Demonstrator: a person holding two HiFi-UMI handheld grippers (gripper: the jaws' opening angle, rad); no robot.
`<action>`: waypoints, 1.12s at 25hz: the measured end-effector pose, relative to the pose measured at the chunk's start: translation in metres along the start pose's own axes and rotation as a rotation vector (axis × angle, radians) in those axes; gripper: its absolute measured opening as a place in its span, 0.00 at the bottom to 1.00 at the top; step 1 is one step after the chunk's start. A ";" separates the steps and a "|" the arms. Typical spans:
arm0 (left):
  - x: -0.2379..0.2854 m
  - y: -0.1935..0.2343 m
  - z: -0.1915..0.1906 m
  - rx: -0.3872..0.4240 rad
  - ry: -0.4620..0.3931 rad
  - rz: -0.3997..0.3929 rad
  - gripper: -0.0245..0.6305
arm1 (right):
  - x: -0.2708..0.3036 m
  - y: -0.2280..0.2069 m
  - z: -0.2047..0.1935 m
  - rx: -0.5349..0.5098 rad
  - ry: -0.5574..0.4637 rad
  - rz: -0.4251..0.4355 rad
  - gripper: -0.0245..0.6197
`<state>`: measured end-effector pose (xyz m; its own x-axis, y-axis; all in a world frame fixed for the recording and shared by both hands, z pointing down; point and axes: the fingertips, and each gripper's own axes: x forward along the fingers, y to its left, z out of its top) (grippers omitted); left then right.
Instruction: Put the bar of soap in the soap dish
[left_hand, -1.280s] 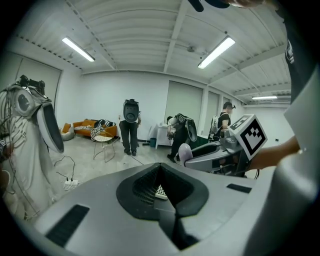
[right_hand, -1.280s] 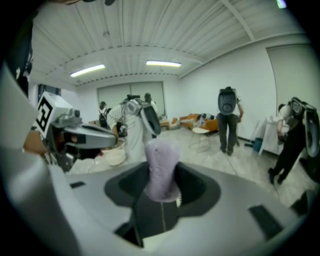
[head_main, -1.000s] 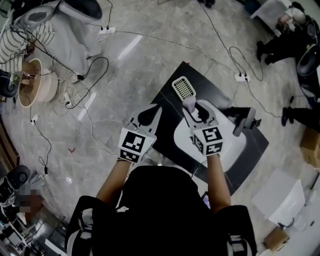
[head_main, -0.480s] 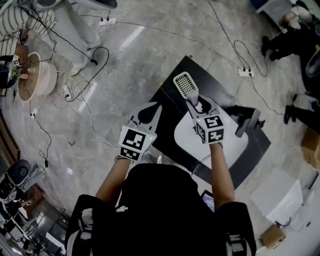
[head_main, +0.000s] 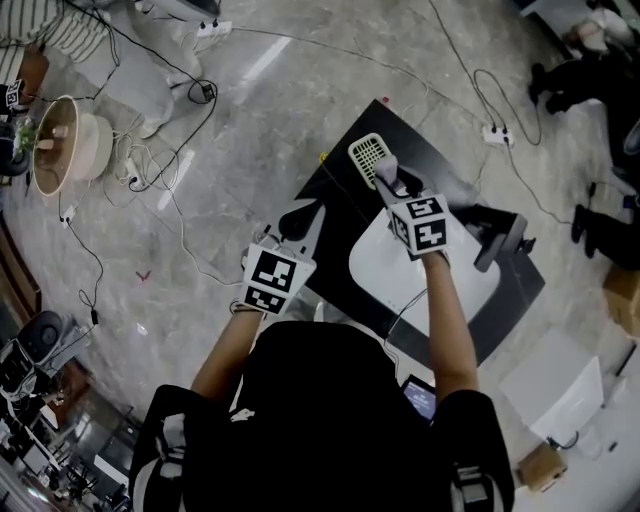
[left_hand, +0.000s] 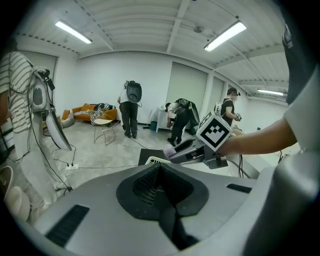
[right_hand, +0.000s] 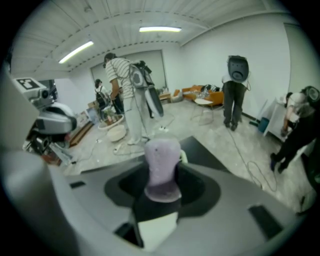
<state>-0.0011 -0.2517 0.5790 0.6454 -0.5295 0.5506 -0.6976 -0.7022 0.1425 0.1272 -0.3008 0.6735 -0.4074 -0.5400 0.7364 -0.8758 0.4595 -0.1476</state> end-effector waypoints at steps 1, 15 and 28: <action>0.000 0.001 -0.002 -0.004 0.003 -0.001 0.08 | 0.004 -0.002 0.000 -0.003 0.011 -0.002 0.35; 0.003 0.006 -0.015 -0.025 0.030 0.013 0.08 | 0.049 -0.014 -0.011 -0.022 0.122 -0.008 0.35; 0.008 0.009 -0.025 0.012 0.059 0.040 0.08 | 0.069 -0.017 -0.012 -0.009 0.153 -0.002 0.35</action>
<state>-0.0103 -0.2503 0.6052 0.5971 -0.5290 0.6030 -0.7186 -0.6868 0.1091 0.1170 -0.3373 0.7345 -0.3606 -0.4274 0.8290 -0.8740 0.4653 -0.1404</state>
